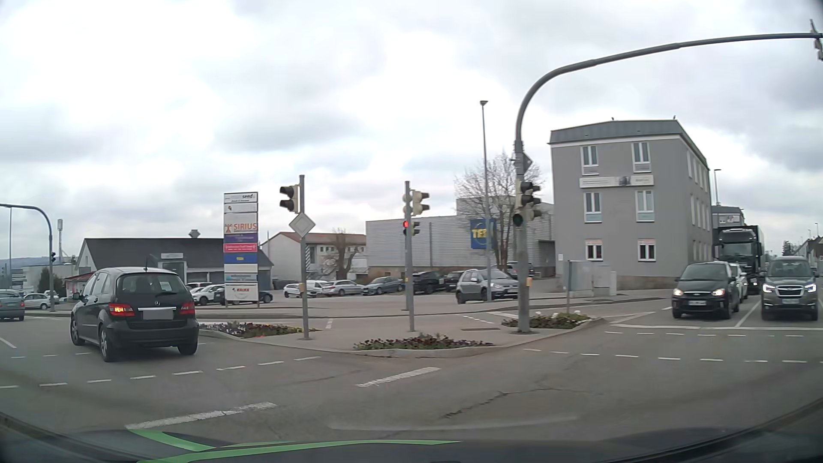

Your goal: Follow the waypoints while adhering to traffic rules and regulations

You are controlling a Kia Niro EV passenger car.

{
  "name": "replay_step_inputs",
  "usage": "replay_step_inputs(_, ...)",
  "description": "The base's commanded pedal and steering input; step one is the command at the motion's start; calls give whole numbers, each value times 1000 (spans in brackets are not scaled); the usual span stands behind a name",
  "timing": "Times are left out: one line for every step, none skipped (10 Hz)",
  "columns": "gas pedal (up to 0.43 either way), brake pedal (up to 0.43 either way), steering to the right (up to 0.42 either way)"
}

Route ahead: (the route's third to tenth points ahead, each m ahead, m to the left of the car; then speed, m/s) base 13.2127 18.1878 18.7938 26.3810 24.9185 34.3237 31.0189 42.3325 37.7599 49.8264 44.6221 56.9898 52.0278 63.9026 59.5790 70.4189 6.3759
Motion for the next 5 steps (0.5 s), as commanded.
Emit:
replay_step_inputs(0,98,-338)
replay_step_inputs(0,0,-349)
replay_step_inputs(0,0,-355)
replay_step_inputs(0,0,-356)
replay_step_inputs(0,0,-357)
